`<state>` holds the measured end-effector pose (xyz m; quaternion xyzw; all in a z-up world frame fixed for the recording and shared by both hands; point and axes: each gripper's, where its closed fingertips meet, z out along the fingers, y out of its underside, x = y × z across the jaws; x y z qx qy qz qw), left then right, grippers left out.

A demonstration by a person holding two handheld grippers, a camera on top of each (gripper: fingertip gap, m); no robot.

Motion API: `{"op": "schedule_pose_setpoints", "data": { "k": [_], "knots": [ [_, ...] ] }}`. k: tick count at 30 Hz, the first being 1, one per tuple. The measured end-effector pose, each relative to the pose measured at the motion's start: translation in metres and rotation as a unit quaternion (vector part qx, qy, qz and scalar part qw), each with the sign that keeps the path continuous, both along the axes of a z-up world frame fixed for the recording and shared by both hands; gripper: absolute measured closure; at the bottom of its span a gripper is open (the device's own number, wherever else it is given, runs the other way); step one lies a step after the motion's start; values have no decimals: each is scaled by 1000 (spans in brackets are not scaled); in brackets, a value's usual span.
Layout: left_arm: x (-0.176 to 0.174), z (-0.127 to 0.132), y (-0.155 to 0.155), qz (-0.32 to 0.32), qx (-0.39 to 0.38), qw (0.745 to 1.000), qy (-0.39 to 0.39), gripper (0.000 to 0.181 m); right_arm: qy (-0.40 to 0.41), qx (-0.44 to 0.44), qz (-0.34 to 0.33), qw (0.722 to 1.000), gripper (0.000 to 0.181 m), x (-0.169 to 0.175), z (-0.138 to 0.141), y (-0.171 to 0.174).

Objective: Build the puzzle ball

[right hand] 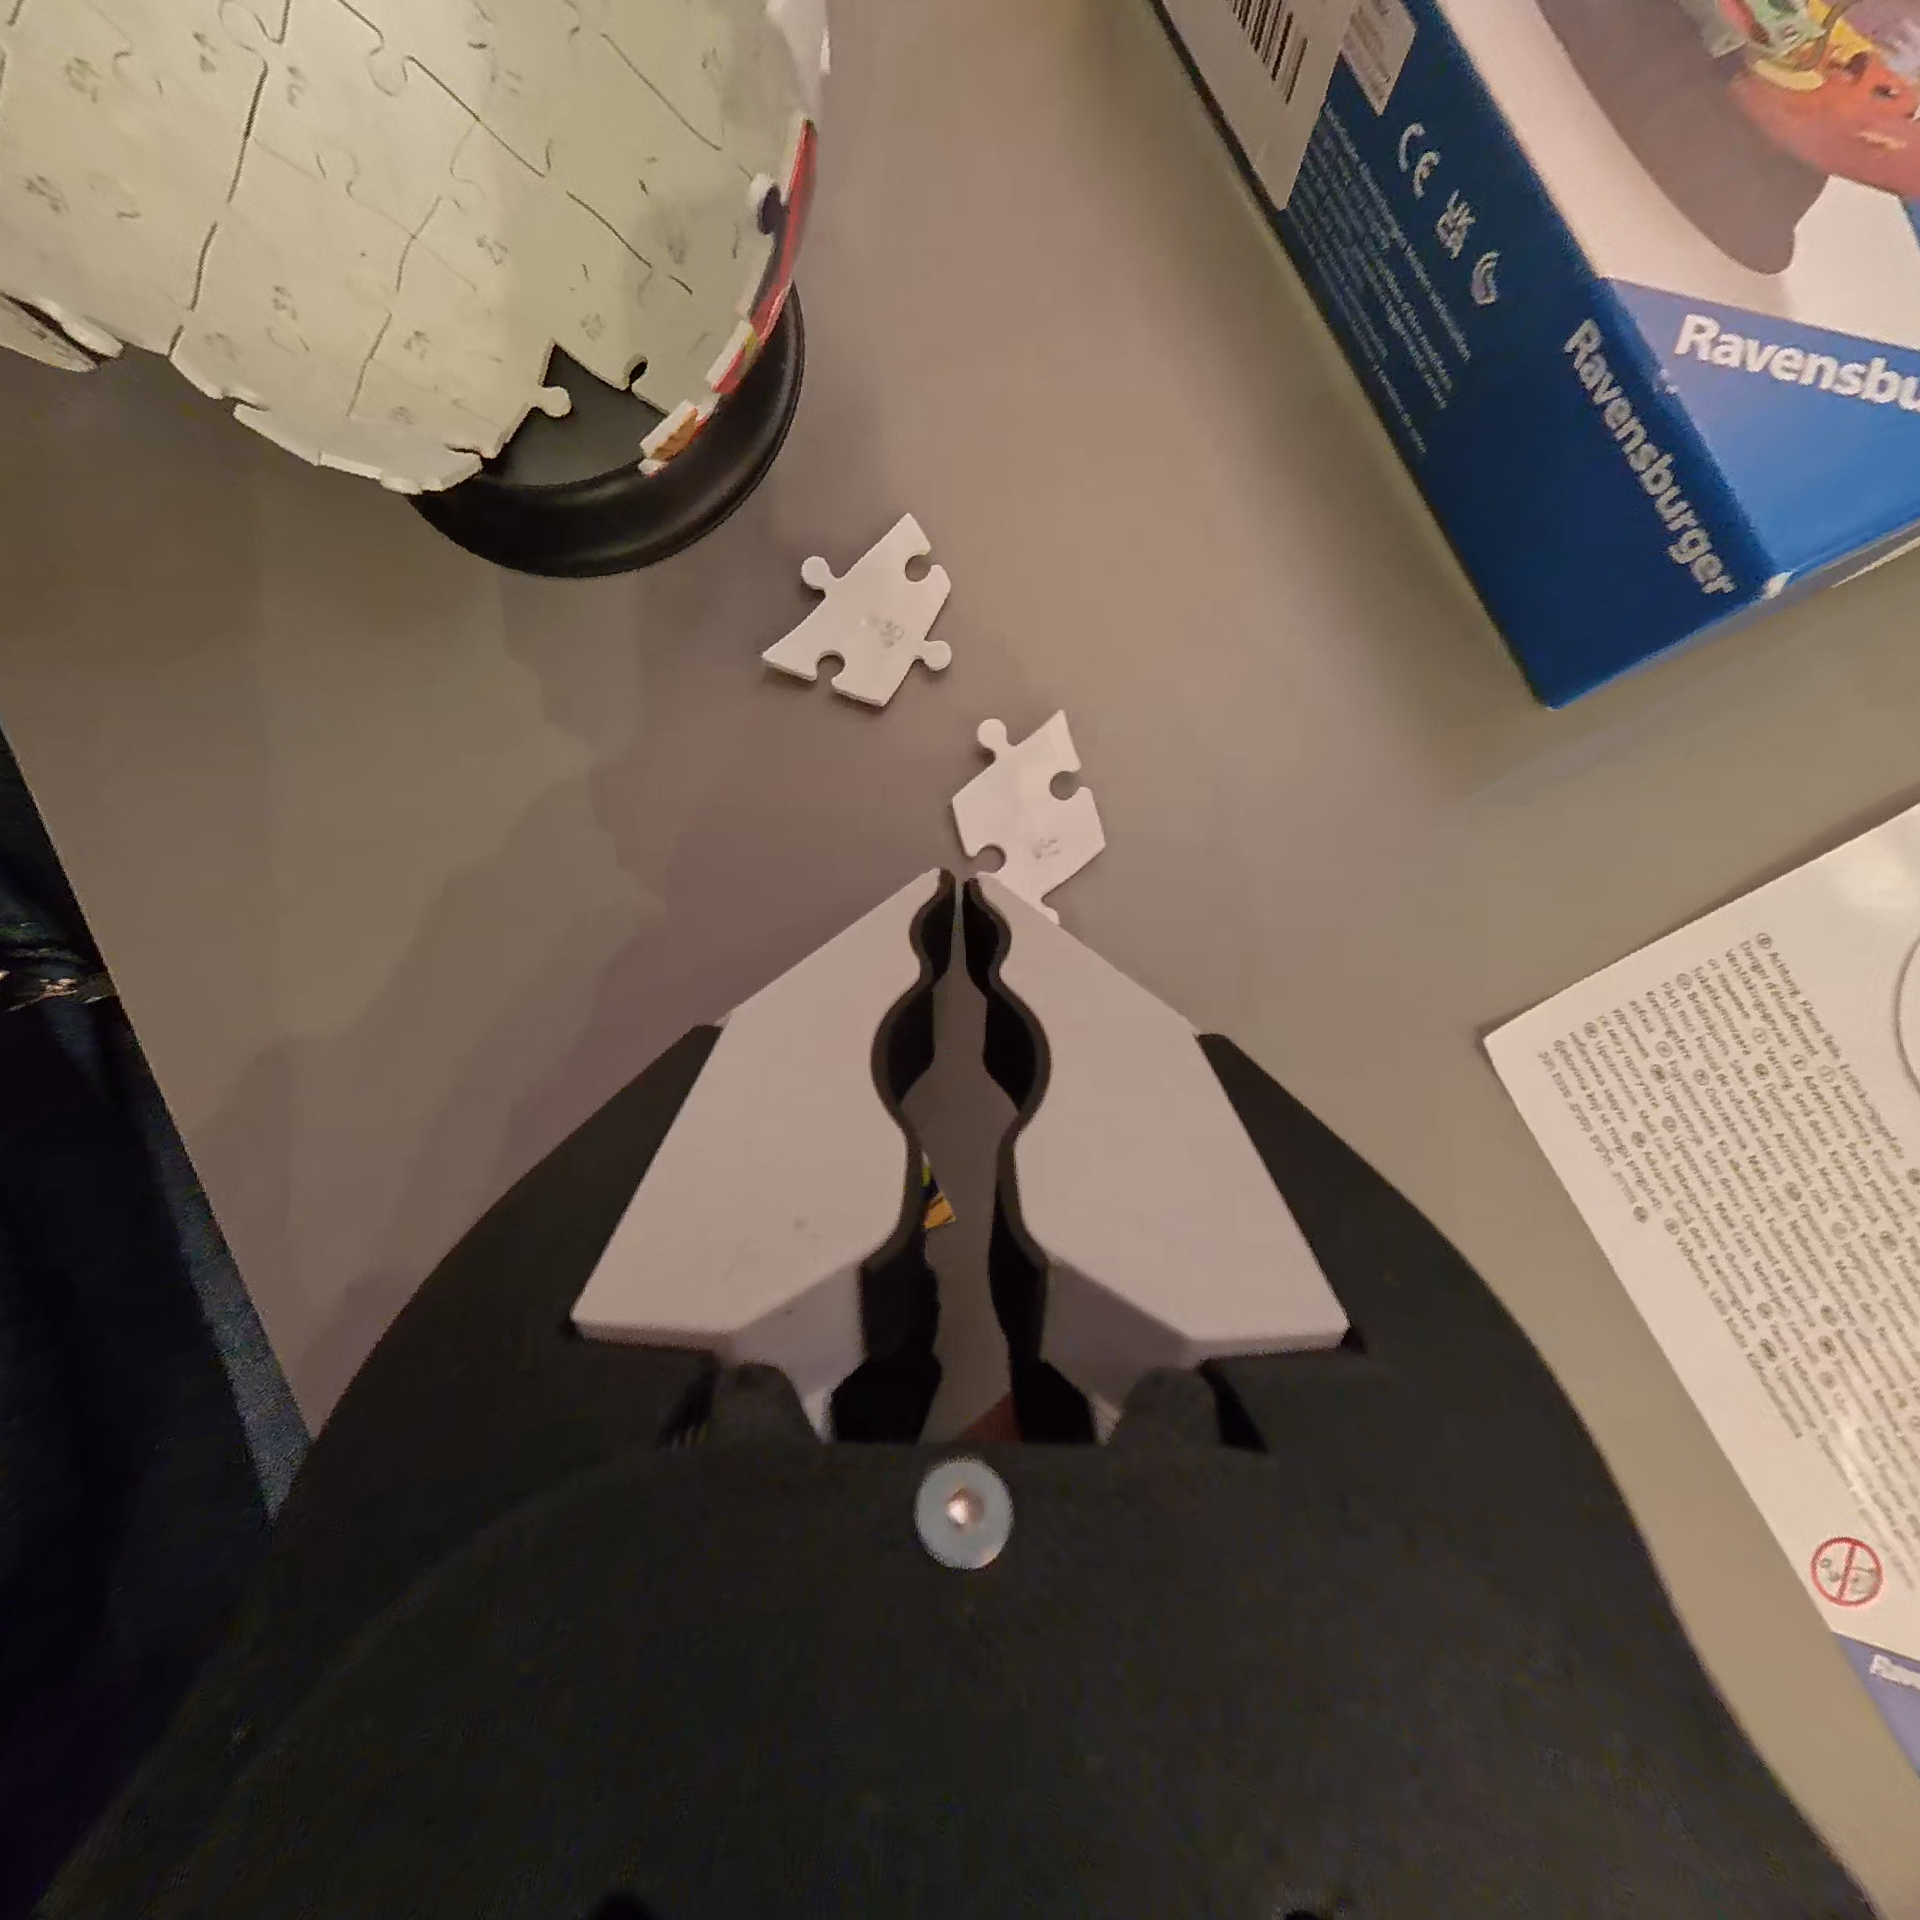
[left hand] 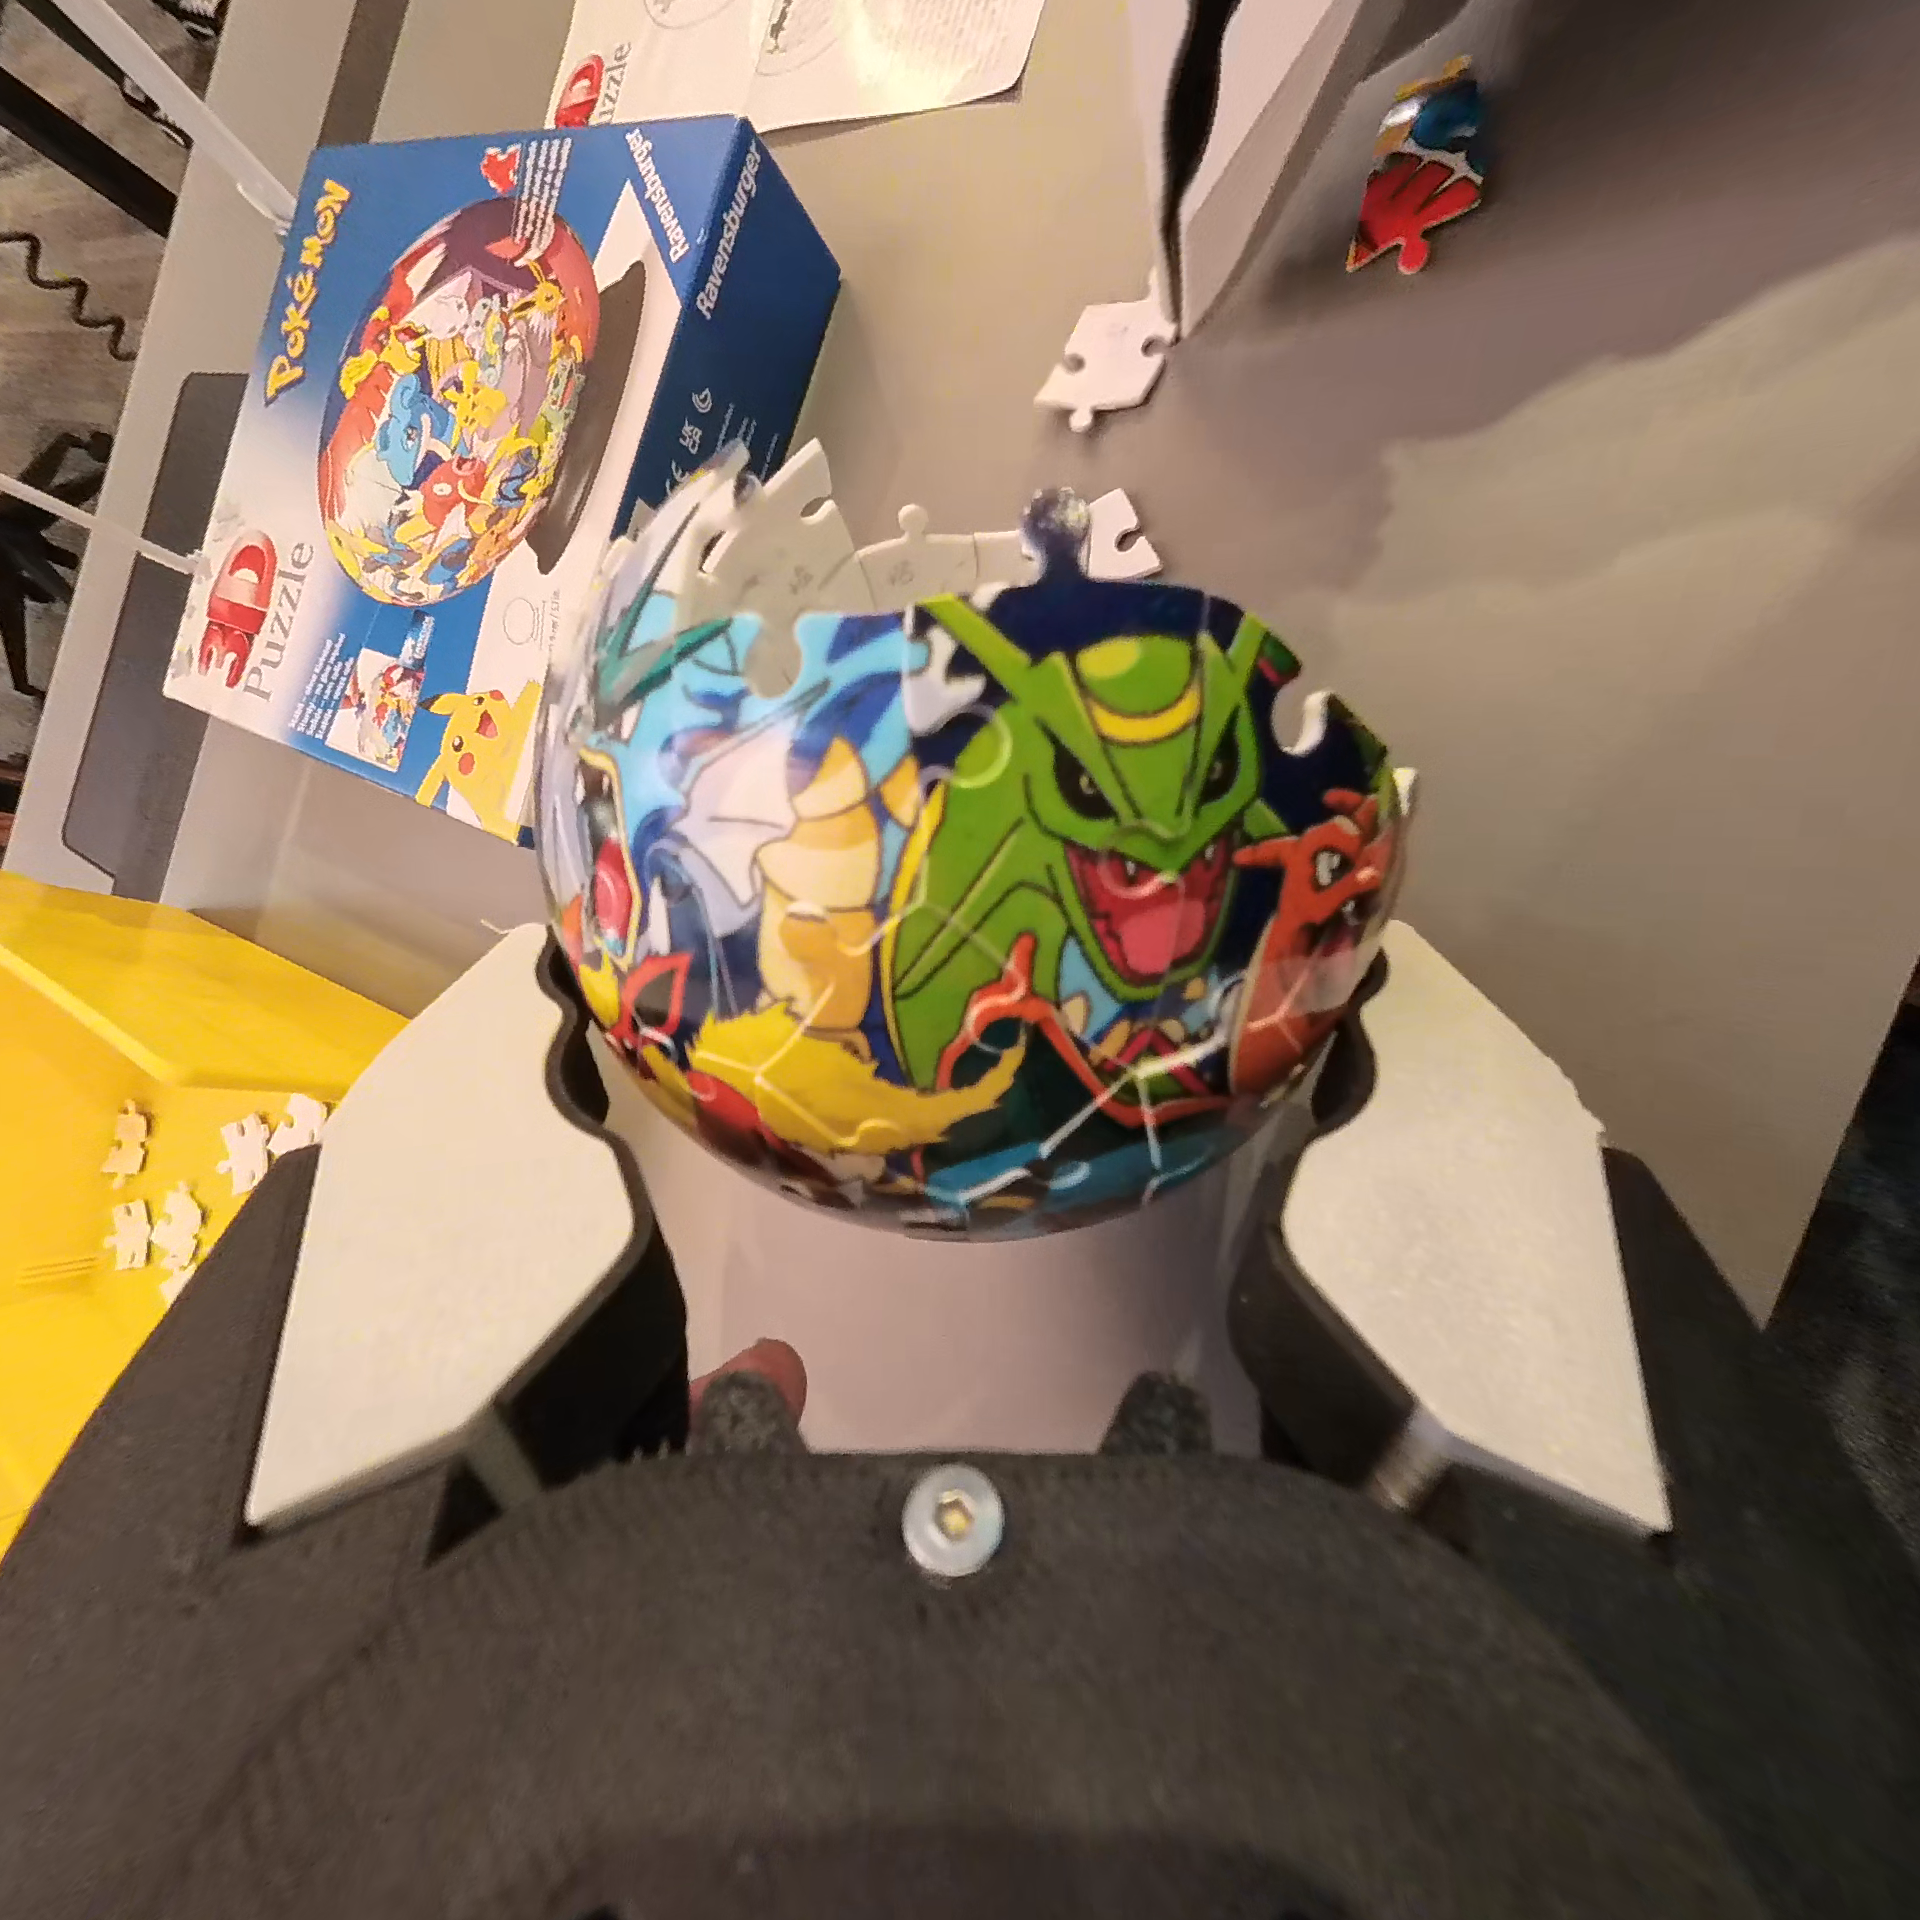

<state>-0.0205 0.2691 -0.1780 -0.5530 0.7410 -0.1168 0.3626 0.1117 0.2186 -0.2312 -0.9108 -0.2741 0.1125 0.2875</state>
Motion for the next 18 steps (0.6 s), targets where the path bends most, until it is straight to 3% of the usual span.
{"op": "schedule_pose_setpoints", "data": {
  "k": [4, 9, 18],
  "knots": [
    [1, 0, 0, -1, -2, 1000, -3, 48, 3, 5, -6, 1000, 172, 3, 4, 0],
    [1, 0, 0, -2, 0, 1000, -2, 48, -7, 18, -23, 1000, 149, 15, 9, 9],
    [1, 0, 0, -3, 8, 1000, -1, 48, -28, 3, -3, 1000, 168, 5, -2, 4]
  ]
}}
